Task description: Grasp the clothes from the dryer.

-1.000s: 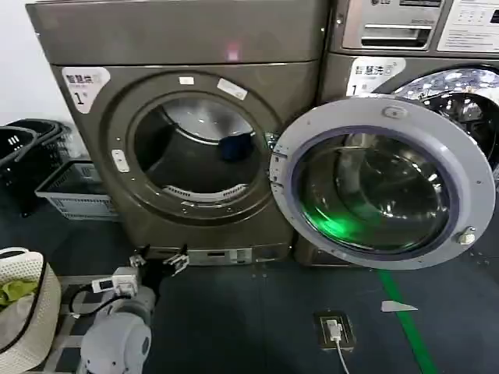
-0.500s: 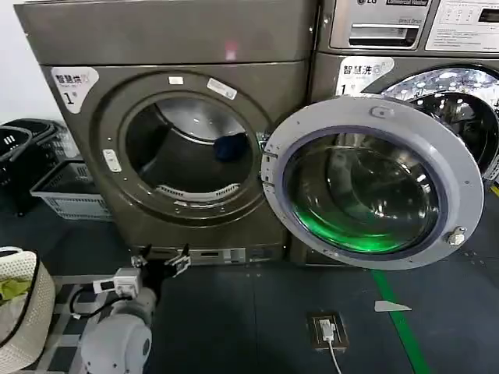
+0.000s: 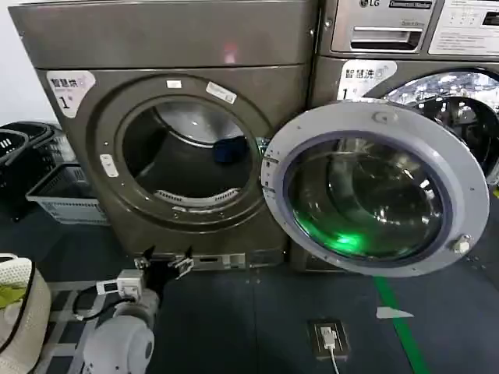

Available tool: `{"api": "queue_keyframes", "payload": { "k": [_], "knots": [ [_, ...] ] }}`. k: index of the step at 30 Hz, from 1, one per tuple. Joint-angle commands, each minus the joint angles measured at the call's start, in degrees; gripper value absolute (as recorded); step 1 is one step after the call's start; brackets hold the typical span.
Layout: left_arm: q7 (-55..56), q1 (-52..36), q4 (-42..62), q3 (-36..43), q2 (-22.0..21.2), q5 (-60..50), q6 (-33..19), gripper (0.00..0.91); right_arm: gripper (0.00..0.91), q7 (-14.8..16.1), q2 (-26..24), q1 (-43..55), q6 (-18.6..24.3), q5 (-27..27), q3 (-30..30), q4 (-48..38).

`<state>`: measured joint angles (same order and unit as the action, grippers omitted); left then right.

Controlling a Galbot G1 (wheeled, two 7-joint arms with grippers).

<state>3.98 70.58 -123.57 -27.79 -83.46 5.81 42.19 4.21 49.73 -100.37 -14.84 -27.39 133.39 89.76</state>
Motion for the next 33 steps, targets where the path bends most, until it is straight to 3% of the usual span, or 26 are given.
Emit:
{"api": "queue_keyframes", "payload": {
  "k": [1, 33],
  "knots": [
    [-0.2, 0.1, -0.1, -0.1, 0.0, 0.1, 2.8, 0.907, 0.907, -0.2, 0.1, -0.2, 0.1, -0.3, 0.3, -0.1],
    [0.2, 0.0, 0.3, -0.4, 0.5, 3.0, 2.8, 0.907, 0.907, 0.0, 0.3, -0.5, 0.6, -0.1, 0.4, -0.4]
  ]
}}
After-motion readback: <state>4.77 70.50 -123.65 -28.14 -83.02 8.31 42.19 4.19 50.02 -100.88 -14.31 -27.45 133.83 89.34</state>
